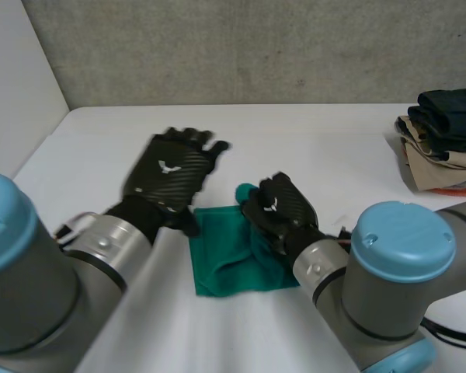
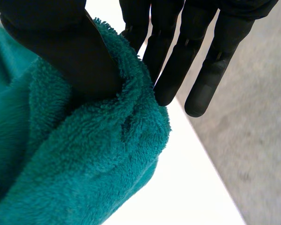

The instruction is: Fold the laundry.

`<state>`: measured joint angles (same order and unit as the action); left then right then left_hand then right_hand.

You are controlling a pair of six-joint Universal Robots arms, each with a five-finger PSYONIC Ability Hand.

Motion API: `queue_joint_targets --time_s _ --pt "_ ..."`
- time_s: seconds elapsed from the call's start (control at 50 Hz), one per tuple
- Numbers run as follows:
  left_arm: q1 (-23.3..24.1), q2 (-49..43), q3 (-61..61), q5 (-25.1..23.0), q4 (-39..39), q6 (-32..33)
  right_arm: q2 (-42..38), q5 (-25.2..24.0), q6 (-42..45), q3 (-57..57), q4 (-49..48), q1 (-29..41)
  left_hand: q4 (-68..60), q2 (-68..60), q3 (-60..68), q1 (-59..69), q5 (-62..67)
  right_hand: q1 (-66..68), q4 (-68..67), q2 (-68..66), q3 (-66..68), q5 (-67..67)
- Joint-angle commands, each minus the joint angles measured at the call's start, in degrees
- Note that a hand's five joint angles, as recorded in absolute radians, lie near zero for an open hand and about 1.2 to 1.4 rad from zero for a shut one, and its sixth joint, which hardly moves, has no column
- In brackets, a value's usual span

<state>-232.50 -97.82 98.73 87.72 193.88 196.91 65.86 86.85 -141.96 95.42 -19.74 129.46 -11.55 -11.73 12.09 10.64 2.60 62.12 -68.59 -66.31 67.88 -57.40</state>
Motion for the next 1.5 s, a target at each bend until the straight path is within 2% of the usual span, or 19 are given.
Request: queue_joint_targets --time_s 0.02,0.1,0.18,0.24,0.52,0.6,0.7,0.78,0.94,1.12,1.16,1.24,1.26,1.32,1.34,1.36,1.4,1.42,1.5 --pt "8.71 -12.46 -8.8 1.92 0.62 -10.49 0.23 5.79 0.28 4.59 1.02 -5.17 -1.19 -1.0 0.64 2.1 0.14 17.88 -11.41 -13.69 12.12 -12.6" --pt "13.46 -23.43 -17.58 9.45 -2.01 -9.44 2.51 5.53 0.37 8.1 0.93 -9.3 -1.35 -1.17 0.81 2.27 0.3 17.88 -11.41 -13.69 12.12 -12.6" --pt "13.91 -29.42 -23.38 16.14 -4.73 -6.55 3.57 5.53 0.63 10.05 0.67 -11.59 -1.02 -0.84 0.48 1.93 -0.03 17.88 -11.41 -13.69 12.12 -12.6" --pt "14.0 -31.72 -25.42 18.27 -4.92 -5.13 3.75 5.44 0.64 10.93 0.84 -13.7 -0.85 -0.67 0.31 1.76 -0.2 17.88 -11.41 -13.69 12.12 -12.6" --pt "13.21 -40.6 -33.77 18.62 -4.39 -3.55 3.49 2.27 0.72 13.3 0.67 -15.82 -1.69 -1.51 1.15 2.6 0.64 17.88 -11.41 -13.69 12.12 -12.6" --pt "9.09 -41.57 -33.78 19.68 -3.43 -0.65 3.49 2.27 0.72 13.3 0.75 -16.34 -1.86 -1.68 1.32 2.77 0.81 17.88 -11.41 -13.69 12.12 -12.6" --pt "2.68 -41.04 -33.16 25.99 -0.27 6.01 3.49 2.27 0.99 13.21 1.02 -17.31 -1.86 -1.68 1.32 2.77 0.81 17.88 -11.41 -13.69 12.12 -12.6" --pt "-0.15 -38.68 -30.18 27.76 0.0 10.95 3.49 2.27 2.65 13.3 1.11 -17.31 -1.02 -0.84 0.48 1.93 -0.03 17.88 -11.41 -13.69 12.12 -12.6" --pt "2.13 -26.91 -19.46 26.27 0.35 10.96 3.75 2.98 7.92 12.95 1.19 -17.31 1.17 1.35 -1.71 -0.25 -2.22 17.88 -11.41 -13.69 12.12 -12.6" --pt "3.1 -14.43 -9.79 23.64 0.62 8.24 5.24 4.91 22.25 7.07 0.05 -15.12 1.5 1.68 -2.05 -0.59 -2.55 17.88 -11.41 -13.69 12.12 -12.6" --pt "3.1 -13.01 -8.73 23.46 0.53 7.62 5.16 4.39 23.04 5.23 -0.39 -12.49 1.34 1.52 -1.88 -0.43 -2.39 17.88 -11.41 -13.69 12.12 -12.6" --pt "3.01 -11.25 -7.15 22.93 0.53 6.3 3.49 0.09 24.28 1.0 -2.06 -0.81 1.5 1.69 -2.05 -0.59 -2.55 17.88 -11.41 -13.69 12.12 -12.6" --pt "3.01 -11.08 -6.88 22.67 0.53 6.12 1.22 -2.45 24.54 0.21 -2.84 2.95 1.5 1.69 -2.05 -0.59 -2.55 17.88 -11.41 -13.69 12.12 -12.6" --pt "2.92 -10.99 -6.18 22.32 0.53 5.68 -3.0 -5.89 24.98 -0.67 -2.5 7.29 1.5 1.69 -2.05 -0.59 -2.55 17.88 -11.41 -13.69 12.12 -12.6" --pt "2.92 -10.99 -5.92 22.32 0.53 5.6 -5.72 -7.12 25.24 -0.85 -2.59 8.86 1.5 1.69 -2.05 -0.59 -2.55 16.27 -9.81 -12.08 10.51 -10.99" --pt "2.75 -10.99 -5.57 22.23 0.53 5.59 -6.7 -7.22 25.25 -0.76 -2.67 9.23 1.55 1.73 -2.09 -0.64 -2.6 1.27 5.2 2.92 -4.49 4.01" --pt "2.75 -10.99 -5.3 22.23 0.62 5.59 -8.28 -6.69 25.07 -0.85 -2.59 9.23 1.55 1.73 -2.09 -0.64 -2.6 -40.89 47.36 45.09 -46.66 46.17" --pt "2.75 -10.99 -5.3 22.23 0.62 5.59 -8.99 -5.12 24.72 -0.76 -2.85 9.23 1.55 1.73 -2.09 -0.64 -2.6 -52.12 58.59 56.31 -57.88 57.4" --pt "3.19 -10.99 -5.91 22.14 0.62 4.89 -6.54 -3.26 21.65 0.99 -3.73 8.97 1.55 1.73 -2.09 -0.64 -2.6 -52.12 58.59 56.31 -57.88 57.4"
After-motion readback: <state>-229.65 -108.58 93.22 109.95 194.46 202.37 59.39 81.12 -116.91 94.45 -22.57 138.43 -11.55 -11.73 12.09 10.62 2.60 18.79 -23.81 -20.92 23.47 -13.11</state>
